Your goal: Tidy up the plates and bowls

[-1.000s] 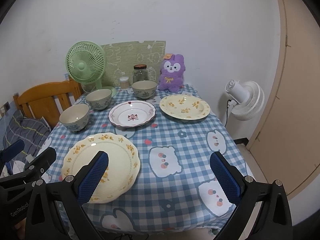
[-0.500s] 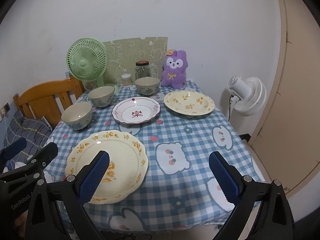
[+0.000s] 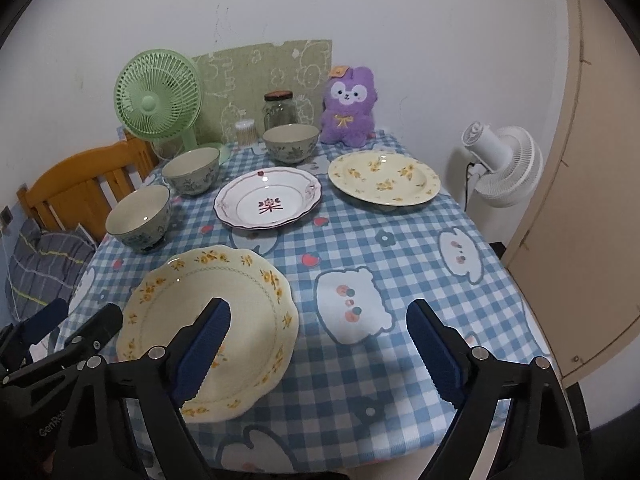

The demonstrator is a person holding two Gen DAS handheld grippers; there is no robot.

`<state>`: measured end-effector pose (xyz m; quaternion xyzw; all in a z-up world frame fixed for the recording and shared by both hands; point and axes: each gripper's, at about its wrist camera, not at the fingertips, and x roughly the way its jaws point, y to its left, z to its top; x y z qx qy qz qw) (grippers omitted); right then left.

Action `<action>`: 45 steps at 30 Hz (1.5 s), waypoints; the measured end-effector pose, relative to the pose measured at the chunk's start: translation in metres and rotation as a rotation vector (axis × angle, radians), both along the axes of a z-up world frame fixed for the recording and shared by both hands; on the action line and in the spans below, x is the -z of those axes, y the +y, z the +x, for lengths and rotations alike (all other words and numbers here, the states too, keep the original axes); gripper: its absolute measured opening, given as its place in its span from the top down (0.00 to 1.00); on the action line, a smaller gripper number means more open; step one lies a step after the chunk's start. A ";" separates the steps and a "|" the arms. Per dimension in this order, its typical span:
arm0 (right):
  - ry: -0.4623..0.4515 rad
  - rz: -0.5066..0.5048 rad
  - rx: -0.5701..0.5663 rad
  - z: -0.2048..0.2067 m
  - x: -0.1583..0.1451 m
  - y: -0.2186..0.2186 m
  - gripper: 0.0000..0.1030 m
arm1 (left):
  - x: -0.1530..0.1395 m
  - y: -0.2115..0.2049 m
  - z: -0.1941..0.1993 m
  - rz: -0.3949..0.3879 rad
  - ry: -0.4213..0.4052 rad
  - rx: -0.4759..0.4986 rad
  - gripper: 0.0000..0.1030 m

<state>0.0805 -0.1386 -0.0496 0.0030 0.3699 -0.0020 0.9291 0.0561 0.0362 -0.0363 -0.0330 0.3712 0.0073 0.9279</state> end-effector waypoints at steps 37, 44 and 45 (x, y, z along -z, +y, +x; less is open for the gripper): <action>0.259 -0.007 -0.114 0.102 0.099 0.047 0.33 | 0.091 0.030 0.075 -0.024 0.278 -0.141 0.55; 0.267 -0.028 -0.095 0.104 0.105 0.049 0.36 | 0.092 0.032 0.075 -0.038 0.275 -0.138 0.55; 0.269 -0.032 -0.094 0.105 0.106 0.050 0.37 | 0.092 0.031 0.075 -0.037 0.275 -0.139 0.55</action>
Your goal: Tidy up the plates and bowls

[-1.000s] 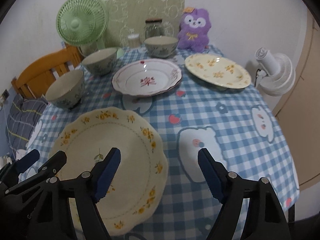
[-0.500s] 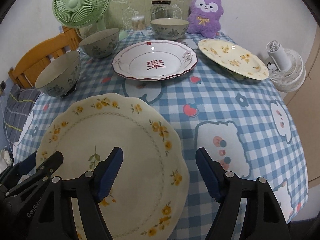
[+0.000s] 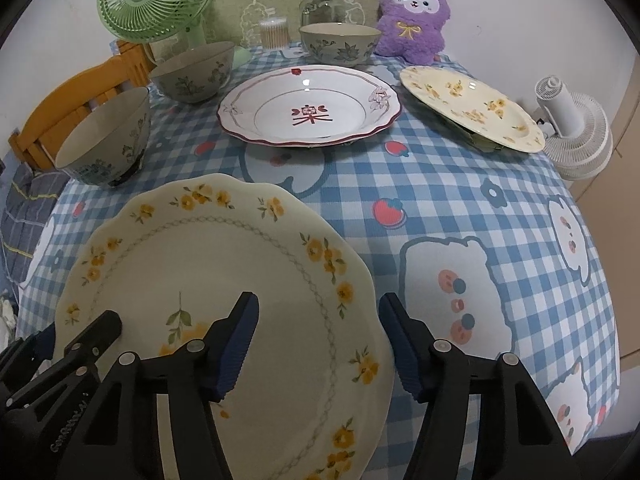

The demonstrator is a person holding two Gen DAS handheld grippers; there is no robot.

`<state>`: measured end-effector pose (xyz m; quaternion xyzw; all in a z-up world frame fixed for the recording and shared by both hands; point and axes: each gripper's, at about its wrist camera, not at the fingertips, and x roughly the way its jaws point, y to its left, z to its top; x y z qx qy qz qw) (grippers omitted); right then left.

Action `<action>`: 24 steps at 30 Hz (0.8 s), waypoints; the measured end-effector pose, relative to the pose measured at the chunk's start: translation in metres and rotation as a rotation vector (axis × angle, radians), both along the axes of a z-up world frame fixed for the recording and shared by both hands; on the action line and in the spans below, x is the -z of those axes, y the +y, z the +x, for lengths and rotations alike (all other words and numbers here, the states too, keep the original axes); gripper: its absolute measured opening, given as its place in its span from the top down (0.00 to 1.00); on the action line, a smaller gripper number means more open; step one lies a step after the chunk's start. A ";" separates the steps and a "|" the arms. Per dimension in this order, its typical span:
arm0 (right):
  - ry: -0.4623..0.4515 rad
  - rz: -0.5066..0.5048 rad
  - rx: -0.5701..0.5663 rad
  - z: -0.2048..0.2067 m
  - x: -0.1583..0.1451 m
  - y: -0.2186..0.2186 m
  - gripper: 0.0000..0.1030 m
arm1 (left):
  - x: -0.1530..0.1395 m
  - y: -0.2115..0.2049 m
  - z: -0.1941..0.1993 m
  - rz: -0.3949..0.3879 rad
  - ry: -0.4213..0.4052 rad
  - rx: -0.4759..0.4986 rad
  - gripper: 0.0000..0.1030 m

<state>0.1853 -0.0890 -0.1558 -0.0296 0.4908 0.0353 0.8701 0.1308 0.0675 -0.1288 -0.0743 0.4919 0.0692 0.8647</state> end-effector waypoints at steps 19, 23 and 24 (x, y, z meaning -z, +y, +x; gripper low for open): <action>0.050 0.014 -0.090 0.004 0.004 -0.006 0.48 | 0.001 -0.003 0.004 0.015 0.014 -0.035 0.53; 0.058 0.015 -0.109 0.004 0.003 -0.008 0.51 | 0.001 -0.005 0.003 0.025 0.012 -0.038 0.54; 0.061 0.020 -0.118 0.004 0.003 -0.008 0.52 | 0.001 -0.006 0.003 0.020 0.016 -0.048 0.54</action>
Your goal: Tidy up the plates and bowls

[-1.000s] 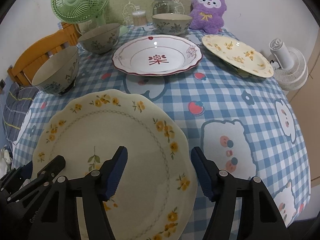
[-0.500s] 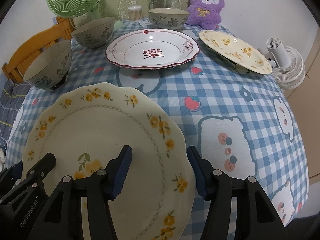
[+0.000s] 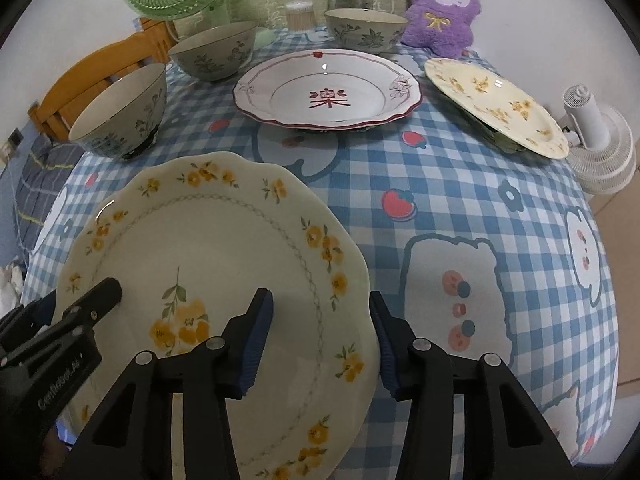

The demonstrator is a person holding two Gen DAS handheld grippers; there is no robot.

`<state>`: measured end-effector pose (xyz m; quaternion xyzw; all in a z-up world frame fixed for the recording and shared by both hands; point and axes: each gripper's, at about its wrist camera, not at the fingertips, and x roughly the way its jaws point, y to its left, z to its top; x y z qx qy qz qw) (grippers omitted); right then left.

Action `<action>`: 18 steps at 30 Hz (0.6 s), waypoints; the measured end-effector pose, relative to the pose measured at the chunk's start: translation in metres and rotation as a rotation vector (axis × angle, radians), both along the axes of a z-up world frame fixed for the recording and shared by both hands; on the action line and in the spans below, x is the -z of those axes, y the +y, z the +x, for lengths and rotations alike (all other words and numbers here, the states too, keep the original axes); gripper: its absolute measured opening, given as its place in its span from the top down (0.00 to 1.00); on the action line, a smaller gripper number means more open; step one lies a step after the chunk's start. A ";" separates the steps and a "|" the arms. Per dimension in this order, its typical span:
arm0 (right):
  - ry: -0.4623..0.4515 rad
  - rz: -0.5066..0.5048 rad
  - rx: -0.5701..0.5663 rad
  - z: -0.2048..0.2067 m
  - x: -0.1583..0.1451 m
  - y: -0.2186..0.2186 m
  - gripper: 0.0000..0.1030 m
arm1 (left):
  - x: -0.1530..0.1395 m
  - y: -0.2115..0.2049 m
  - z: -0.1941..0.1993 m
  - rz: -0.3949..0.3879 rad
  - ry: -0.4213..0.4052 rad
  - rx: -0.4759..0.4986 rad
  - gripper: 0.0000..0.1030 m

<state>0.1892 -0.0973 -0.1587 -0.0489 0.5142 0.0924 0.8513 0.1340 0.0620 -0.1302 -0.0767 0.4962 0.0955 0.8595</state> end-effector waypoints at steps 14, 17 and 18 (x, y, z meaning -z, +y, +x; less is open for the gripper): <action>0.008 -0.015 0.042 -0.002 -0.006 -0.037 0.52 | -0.009 -0.030 -0.004 -0.007 -0.004 0.016 0.60; 0.005 -0.021 0.058 -0.002 -0.008 -0.048 0.52 | -0.011 -0.042 -0.002 -0.011 -0.007 0.024 0.60; 0.005 -0.022 0.063 -0.002 -0.008 -0.052 0.52 | -0.011 -0.046 -0.002 -0.013 -0.008 0.029 0.60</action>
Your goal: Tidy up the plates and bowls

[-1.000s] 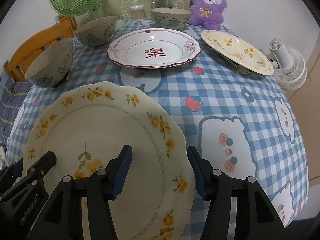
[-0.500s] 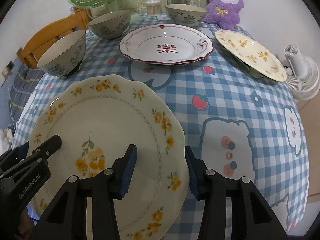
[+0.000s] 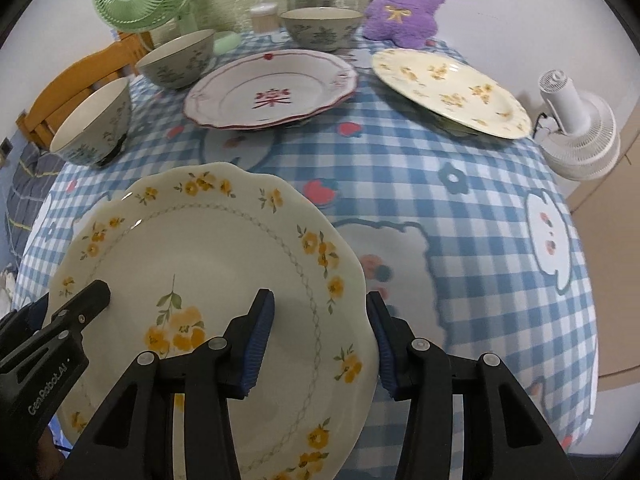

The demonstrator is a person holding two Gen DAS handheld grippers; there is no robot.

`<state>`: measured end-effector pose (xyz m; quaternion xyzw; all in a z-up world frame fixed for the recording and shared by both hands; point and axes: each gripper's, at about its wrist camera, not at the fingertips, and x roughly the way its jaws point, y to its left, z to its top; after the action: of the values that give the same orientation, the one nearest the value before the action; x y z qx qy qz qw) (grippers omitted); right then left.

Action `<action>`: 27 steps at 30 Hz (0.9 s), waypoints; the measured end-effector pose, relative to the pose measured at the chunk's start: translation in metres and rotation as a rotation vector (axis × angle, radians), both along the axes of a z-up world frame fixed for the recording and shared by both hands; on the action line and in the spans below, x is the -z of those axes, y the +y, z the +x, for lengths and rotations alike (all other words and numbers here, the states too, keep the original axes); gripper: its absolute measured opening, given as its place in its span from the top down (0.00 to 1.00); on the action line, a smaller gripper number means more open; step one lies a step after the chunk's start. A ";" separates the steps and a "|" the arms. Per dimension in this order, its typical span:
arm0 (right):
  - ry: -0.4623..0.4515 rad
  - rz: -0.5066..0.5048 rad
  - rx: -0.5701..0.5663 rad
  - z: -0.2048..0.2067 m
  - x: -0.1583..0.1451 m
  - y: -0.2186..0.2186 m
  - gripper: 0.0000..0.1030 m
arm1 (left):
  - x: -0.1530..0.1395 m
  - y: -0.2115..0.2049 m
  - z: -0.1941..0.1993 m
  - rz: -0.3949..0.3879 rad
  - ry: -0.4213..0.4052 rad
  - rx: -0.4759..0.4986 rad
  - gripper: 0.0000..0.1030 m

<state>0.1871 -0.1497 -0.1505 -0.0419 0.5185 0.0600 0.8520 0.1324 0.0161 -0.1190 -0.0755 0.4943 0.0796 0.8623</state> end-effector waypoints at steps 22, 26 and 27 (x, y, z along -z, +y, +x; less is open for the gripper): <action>-0.017 -0.034 0.100 0.012 -0.007 -0.100 0.53 | -0.001 -0.096 0.026 -0.013 -0.023 0.099 0.60; -0.023 -0.035 0.116 0.014 -0.008 -0.118 0.53 | 0.001 -0.112 0.031 -0.010 -0.021 0.107 0.60; -0.025 -0.036 0.120 0.014 -0.008 -0.123 0.53 | 0.001 -0.116 0.032 -0.011 -0.020 0.107 0.60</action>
<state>0.2015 -0.2722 -0.1430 -0.0269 0.5104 -0.0011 0.8595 0.1642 -0.1002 -0.1204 -0.0543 0.4895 0.0301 0.8698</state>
